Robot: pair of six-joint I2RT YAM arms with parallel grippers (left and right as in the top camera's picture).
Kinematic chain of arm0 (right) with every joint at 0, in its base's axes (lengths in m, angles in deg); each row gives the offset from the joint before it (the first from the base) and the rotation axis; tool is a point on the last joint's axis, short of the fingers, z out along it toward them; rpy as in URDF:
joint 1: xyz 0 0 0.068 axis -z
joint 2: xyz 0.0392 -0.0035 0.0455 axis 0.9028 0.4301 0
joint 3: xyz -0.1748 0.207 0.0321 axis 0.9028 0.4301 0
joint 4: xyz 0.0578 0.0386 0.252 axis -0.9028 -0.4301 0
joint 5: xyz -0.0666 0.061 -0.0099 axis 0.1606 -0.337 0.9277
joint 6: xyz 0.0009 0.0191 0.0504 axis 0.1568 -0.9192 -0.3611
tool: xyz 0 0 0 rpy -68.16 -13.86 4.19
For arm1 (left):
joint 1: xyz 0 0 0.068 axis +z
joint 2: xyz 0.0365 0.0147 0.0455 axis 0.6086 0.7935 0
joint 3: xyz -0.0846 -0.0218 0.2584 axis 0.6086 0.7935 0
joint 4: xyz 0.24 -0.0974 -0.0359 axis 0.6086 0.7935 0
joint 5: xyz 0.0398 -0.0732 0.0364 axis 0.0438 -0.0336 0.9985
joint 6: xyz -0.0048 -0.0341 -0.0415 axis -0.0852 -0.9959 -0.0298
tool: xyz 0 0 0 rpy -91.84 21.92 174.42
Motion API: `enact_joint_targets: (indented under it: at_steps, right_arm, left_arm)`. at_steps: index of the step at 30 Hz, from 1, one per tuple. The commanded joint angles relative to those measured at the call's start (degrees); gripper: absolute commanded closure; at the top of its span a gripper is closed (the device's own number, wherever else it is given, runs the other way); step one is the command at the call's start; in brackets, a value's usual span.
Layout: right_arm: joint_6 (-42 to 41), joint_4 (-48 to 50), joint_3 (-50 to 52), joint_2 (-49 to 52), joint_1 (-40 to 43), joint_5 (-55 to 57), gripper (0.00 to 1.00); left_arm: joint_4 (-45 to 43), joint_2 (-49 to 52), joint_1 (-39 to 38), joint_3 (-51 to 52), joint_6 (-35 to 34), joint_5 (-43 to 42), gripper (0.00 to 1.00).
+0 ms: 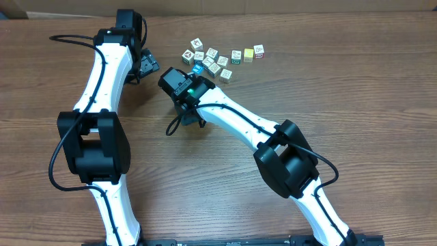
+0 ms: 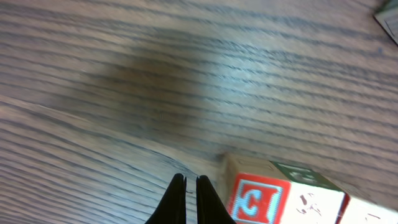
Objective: Form a horizontal line
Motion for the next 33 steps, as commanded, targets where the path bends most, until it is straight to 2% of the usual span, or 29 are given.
enact_joint_targets:
  at_steps: [1,33]
  right_arm:
    - [-0.2,-0.83,0.09,0.17,0.74,1.16,0.96]
    - [-1.68,1.16,0.31,1.4,1.14,-0.63,0.96]
  left_arm:
    - [-0.11,1.03,-0.13,-1.29,0.26,-0.2,0.0]
    - [-0.09,1.03,-0.13,-1.29,0.26,-0.2,0.0]
